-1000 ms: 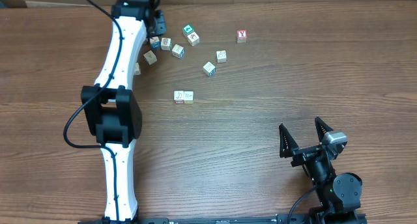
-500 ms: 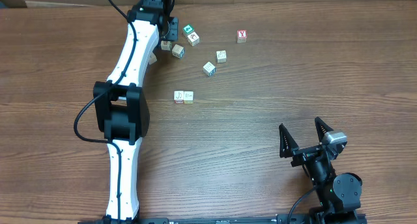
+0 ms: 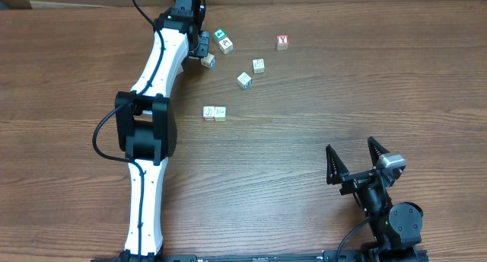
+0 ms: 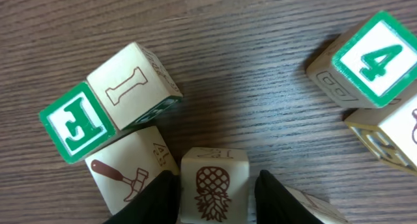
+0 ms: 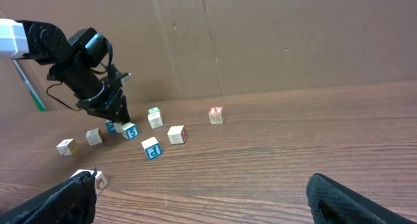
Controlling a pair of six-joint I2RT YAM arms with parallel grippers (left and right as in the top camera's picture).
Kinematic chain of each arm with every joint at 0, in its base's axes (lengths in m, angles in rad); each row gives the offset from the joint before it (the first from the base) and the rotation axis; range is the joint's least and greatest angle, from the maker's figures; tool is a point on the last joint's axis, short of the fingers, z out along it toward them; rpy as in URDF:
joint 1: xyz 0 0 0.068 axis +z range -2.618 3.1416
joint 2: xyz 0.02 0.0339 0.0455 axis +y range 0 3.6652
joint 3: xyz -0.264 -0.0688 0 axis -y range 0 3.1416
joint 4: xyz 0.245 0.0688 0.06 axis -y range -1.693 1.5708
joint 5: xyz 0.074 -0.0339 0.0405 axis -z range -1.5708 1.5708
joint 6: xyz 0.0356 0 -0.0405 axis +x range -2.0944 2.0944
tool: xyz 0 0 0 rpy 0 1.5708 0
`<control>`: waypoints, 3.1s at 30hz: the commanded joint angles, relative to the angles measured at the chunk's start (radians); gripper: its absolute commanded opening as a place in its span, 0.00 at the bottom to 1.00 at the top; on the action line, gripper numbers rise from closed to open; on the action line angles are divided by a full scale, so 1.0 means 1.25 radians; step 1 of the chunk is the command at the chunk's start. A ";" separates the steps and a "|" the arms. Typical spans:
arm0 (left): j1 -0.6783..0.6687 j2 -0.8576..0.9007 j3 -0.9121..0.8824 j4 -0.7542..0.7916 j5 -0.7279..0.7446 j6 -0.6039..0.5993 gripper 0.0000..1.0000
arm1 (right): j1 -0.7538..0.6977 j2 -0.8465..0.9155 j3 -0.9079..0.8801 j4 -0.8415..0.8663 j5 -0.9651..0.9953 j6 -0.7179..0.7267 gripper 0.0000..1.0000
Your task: Form a horizontal line
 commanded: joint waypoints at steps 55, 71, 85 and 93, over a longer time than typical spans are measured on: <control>-0.019 -0.283 0.026 -0.119 0.011 -0.186 0.23 | -0.003 -0.004 -0.008 0.002 0.006 0.002 1.00; -0.215 -0.395 -0.002 -0.461 0.060 -0.349 0.07 | -0.003 -0.004 -0.008 0.002 0.006 0.002 1.00; -0.404 -0.387 -0.205 -0.423 0.001 -0.719 0.04 | -0.003 -0.004 -0.008 0.002 0.006 0.002 1.00; -0.424 -0.387 -0.316 -0.315 -0.002 -0.736 0.04 | -0.003 -0.004 -0.008 0.002 0.006 0.002 1.00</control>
